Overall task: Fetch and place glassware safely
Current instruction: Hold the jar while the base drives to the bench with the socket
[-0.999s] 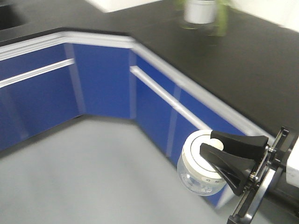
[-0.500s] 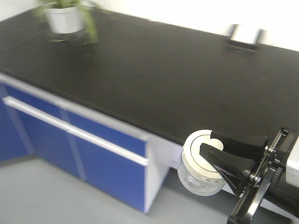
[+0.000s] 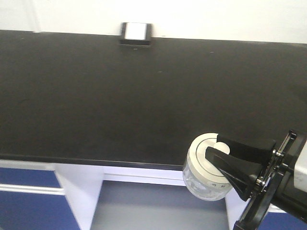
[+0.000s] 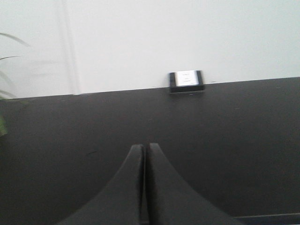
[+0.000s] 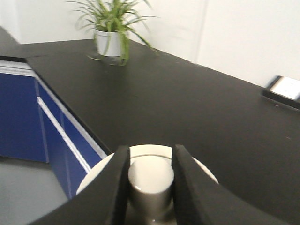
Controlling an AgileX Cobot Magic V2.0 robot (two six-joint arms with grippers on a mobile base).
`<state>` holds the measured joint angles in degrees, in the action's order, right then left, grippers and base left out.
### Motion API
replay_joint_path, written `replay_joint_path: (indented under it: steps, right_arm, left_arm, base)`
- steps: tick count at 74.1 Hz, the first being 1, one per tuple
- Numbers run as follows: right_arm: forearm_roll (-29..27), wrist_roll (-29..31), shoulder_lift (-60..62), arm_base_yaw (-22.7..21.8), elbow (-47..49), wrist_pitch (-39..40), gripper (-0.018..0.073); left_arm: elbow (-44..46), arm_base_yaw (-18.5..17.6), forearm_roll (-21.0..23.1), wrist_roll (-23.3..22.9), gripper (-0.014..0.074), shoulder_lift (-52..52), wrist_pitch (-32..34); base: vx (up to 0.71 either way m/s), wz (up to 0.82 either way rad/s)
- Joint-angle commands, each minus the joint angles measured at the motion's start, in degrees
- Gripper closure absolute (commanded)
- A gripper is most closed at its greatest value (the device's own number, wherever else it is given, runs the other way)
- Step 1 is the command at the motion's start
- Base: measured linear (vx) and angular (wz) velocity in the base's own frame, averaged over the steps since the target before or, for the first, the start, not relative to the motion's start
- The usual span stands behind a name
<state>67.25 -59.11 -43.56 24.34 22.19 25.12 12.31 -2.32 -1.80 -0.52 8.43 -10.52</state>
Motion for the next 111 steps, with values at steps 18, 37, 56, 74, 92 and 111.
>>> replay_joint_path:
  steps: [18,37,56,74,92,111]
  right_arm:
    - [-2.1,0.4,0.4,-0.1,1.8,2.7,0.056]
    - [-2.1,0.4,0.4,-0.1,1.8,2.7,0.056]
    - [-2.1,0.4,0.4,-0.1,1.8,2.7,0.056]
    - [-2.1,0.4,0.4,-0.1,1.8,2.7,0.056]
    - [-2.1,0.4,0.4,-0.1,1.8,2.7,0.056]
    - [-2.1,0.4,0.4,-0.1,1.8,2.7,0.056]
  left_arm:
    - [1.5,-0.3,0.4,-0.1,0.0603,0.7,4.2]
    - [1.5,-0.3,0.4,-0.1,0.0603,0.7,4.2]
    - [1.5,-0.3,0.4,-0.1,0.0603,0.7,4.2]
    - [1.5,-0.3,0.4,-0.1,0.0603,0.7,4.2]
    - [1.5,-0.3,0.4,-0.1,0.0603,0.7,4.2]
    - [1.5,-0.3,0.4,-0.1,0.0603,0.7,4.2]
  base:
    - [0.02,-0.44]
    - [0.04,-0.02]
    - [0.06,-0.02]
    - [0.09,-0.1]
    - [0.11,0.03]
    - [0.14,0.06]
